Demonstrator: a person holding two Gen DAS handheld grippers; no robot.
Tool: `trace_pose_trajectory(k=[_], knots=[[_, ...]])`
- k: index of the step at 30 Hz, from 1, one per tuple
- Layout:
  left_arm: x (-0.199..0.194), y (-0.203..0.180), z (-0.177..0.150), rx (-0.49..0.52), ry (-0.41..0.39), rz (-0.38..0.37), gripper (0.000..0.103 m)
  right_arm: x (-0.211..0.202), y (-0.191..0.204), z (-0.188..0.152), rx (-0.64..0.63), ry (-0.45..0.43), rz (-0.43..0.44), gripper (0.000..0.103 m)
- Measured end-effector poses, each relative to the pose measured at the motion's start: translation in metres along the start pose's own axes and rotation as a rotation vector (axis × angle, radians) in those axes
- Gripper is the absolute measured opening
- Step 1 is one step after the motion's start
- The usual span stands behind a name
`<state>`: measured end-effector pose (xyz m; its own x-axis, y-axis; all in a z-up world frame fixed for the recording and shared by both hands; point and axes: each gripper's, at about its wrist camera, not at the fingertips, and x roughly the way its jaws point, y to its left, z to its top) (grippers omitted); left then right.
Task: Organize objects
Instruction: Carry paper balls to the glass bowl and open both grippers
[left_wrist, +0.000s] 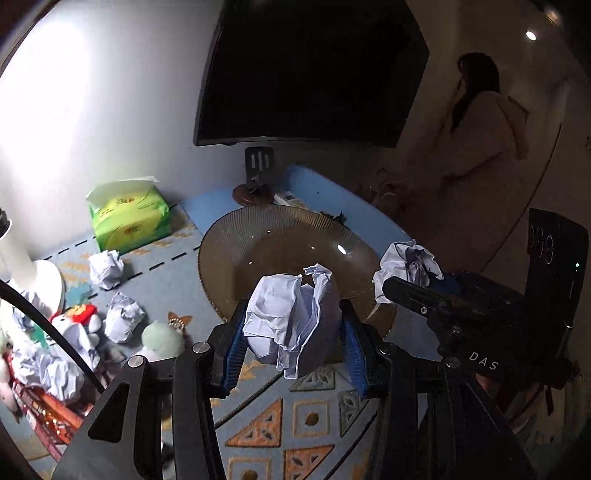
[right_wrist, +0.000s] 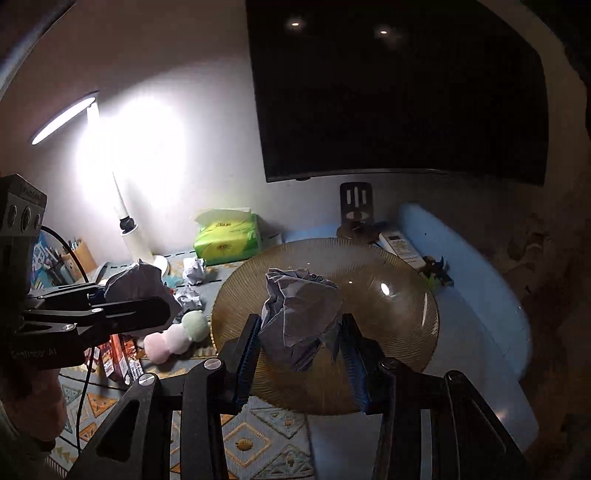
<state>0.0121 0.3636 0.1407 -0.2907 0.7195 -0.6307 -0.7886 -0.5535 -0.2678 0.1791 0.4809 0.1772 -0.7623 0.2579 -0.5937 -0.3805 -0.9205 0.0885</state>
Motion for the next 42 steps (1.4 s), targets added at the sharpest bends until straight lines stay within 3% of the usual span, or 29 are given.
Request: trace_pose_trajectory(k=[5, 10, 12, 14, 17, 23, 27, 31, 33, 35, 42], knots=[[0.055, -0.006, 0.009, 0.0, 0.055, -0.007, 0.043, 0.045, -0.025, -0.004, 0.093, 0.086, 0.002, 0.042], [0.084, -0.001, 0.009, -0.029, 0.074, -0.024, 0.043, 0.069, -0.034, -0.011, 0.111, 0.122, -0.015, 0.042], [0.09, 0.0, 0.009, -0.031, 0.079, -0.029, 0.048, 0.073, -0.035, -0.012, 0.107, 0.121, -0.028, 0.043], [0.097, 0.003, 0.009, -0.045, 0.096, -0.034, 0.051, 0.074, -0.037, -0.01, 0.109, 0.115, -0.039, 0.053], [0.095, 0.008, 0.005, -0.085, 0.125, -0.063, 0.051, 0.065, -0.042, -0.006, 0.131, 0.075, -0.04, 0.069], [0.063, 0.013, 0.003, -0.087, 0.067, -0.059, 0.052, 0.057, -0.044, 0.003, 0.156, 0.02, -0.038, 0.07], [0.062, 0.015, 0.014, -0.112, 0.047, -0.06, 0.053, 0.061, -0.037, 0.006, 0.175, -0.003, -0.051, 0.07], [0.081, 0.018, 0.019, -0.154, 0.078, -0.105, 0.054, 0.057, -0.036, 0.008, 0.165, -0.043, -0.134, 0.073], [0.091, 0.021, 0.015, -0.146, 0.137, -0.12, 0.054, 0.052, -0.039, 0.007, 0.176, -0.099, -0.173, 0.095], [0.09, 0.026, 0.008, -0.155, 0.142, -0.145, 0.054, 0.052, -0.043, 0.006, 0.195, -0.146, -0.189, 0.101], [0.078, 0.025, 0.008, -0.149, 0.149, -0.154, 0.055, 0.1, -0.034, 0.009, 0.09, -0.094, -0.294, 0.101]])
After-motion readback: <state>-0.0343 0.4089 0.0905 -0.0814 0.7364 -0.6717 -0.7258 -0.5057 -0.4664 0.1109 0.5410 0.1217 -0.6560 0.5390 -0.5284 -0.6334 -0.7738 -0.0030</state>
